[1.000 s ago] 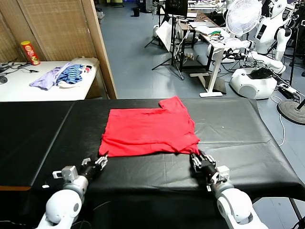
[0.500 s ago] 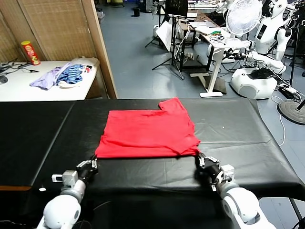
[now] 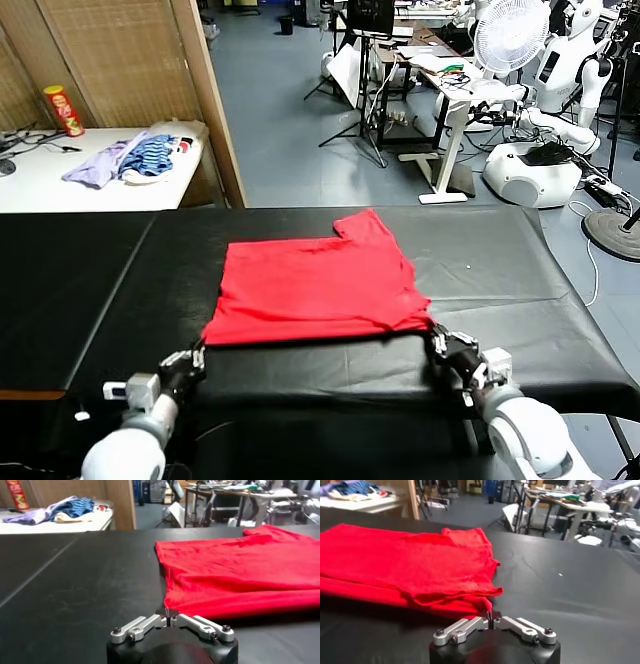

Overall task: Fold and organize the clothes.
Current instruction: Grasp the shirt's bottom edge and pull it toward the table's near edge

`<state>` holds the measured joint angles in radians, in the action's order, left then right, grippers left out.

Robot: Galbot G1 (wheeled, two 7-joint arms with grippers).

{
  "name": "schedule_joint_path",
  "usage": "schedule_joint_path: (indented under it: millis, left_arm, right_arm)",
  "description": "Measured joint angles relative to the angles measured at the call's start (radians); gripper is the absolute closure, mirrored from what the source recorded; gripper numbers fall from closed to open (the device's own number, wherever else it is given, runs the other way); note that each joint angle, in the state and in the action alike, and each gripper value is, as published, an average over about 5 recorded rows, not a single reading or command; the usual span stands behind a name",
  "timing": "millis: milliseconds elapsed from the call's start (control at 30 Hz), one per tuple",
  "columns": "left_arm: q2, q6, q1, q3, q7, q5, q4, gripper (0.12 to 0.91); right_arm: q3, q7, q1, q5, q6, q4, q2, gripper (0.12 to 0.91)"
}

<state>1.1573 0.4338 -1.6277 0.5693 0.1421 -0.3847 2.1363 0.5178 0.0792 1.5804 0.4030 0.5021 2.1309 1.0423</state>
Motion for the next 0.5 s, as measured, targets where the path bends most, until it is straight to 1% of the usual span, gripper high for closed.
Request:
schedule_joint_path:
  millis: [133,167,233,267,300,367,400,467,500]
  left_arm:
    - [-0.007,-0.002,-0.071,0.016,-0.003,0.014,0.040,0.905]
    - [-0.008,-0.001,-0.087,0.018,-0.003,0.017,0.048,0.905]
    - [-0.008,0.003,-0.115,0.021,-0.002,0.024,0.062,0.905]
    - [-0.007,0.005,-0.127,0.022,-0.002,0.027,0.068,0.905]
    - [-0.006,0.007,-0.137,0.023,-0.001,0.029,0.073,0.905]
    - [-0.004,0.010,-0.155,0.027,0.001,0.033,0.083,0.882]
    - [-0.004,0.011,-0.163,0.030,0.002,0.034,0.088,0.854]
    - [-0.006,0.017,-0.176,0.035,0.008,0.031,0.100,0.766]
    - [-0.008,0.020,-0.183,0.038,0.013,0.026,0.107,0.715]
  right_arm:
    - [0.004,0.003,0.049,-0.003,0.022,0.043,0.012,0.896]
    - [0.006,0.003,0.057,-0.003,0.028,0.051,0.014,0.882]
    - [0.010,0.003,0.074,-0.004,0.038,0.069,0.017,0.820]
    - [0.013,0.003,0.082,-0.004,0.044,0.080,0.018,0.774]
    - [0.016,0.004,0.090,-0.003,0.051,0.091,0.019,0.711]
    - [0.026,0.008,0.105,0.002,0.065,0.116,0.019,0.610]
    - [0.032,0.009,0.113,0.009,0.073,0.130,0.018,0.543]
    - [0.049,0.012,0.125,0.035,0.089,0.160,0.010,0.443]
    - [0.061,0.012,0.128,0.053,0.097,0.174,0.004,0.380]
